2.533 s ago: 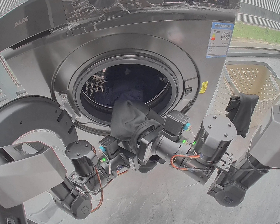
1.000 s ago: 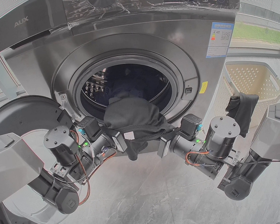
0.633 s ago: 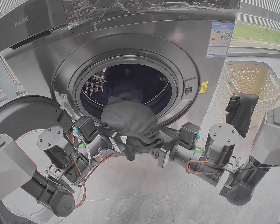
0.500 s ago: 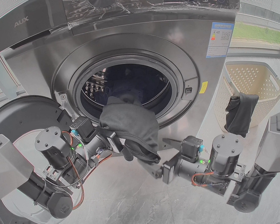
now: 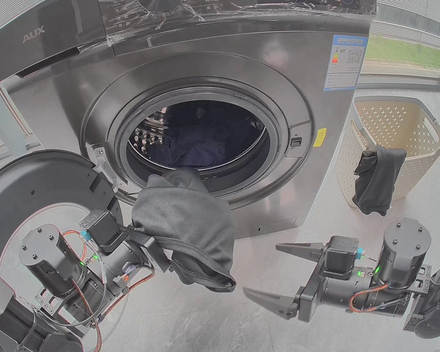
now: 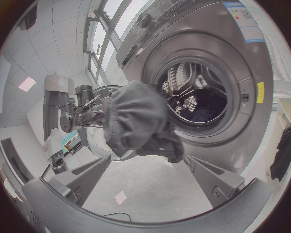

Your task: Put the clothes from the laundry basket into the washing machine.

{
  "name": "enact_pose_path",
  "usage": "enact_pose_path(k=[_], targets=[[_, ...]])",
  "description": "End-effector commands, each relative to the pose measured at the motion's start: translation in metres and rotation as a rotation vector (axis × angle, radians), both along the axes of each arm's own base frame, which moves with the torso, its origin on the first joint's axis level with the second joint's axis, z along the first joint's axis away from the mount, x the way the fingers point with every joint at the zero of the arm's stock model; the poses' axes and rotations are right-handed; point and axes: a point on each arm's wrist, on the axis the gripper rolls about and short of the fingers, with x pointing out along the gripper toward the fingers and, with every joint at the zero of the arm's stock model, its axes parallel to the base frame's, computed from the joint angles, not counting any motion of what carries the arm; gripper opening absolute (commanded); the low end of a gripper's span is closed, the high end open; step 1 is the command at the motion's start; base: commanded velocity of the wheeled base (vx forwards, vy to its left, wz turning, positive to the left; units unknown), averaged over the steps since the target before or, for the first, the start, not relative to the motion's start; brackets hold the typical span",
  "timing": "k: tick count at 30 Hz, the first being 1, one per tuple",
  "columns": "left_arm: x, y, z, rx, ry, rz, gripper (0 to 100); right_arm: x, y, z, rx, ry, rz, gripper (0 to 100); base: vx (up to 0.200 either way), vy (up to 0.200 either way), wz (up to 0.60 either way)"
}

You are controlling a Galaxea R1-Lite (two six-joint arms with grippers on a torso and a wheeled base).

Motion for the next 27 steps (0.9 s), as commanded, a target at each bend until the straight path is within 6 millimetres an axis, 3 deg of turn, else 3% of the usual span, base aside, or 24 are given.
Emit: enact_pose_path(k=[1, 5, 12, 27], targets=[[-0.01, 0.009, 0.0, 0.007, 0.008, 0.011, 0, 0.012, -0.027, 0.003, -0.013, -0.007, -0.101, 100, 0.0, 0.0, 0.0], [-0.01, 0.014, -0.003, 0.024, 0.016, 0.027, 0, 0.03, -0.041, 0.007, 0.007, -0.025, -0.215, 100, 0.0, 0.0, 0.0], [-0.012, 0.016, -0.001, 0.028, 0.004, 0.032, 0, 0.042, -0.054, 0.01, 0.017, -0.032, -0.346, 100, 0.0, 0.0, 0.0], [-0.015, 0.023, -0.011, 0.074, 0.031, 0.049, 0, 0.048, -0.059, 0.007, 0.014, -0.025, -0.372, 100, 0.0, 0.0, 0.0]])
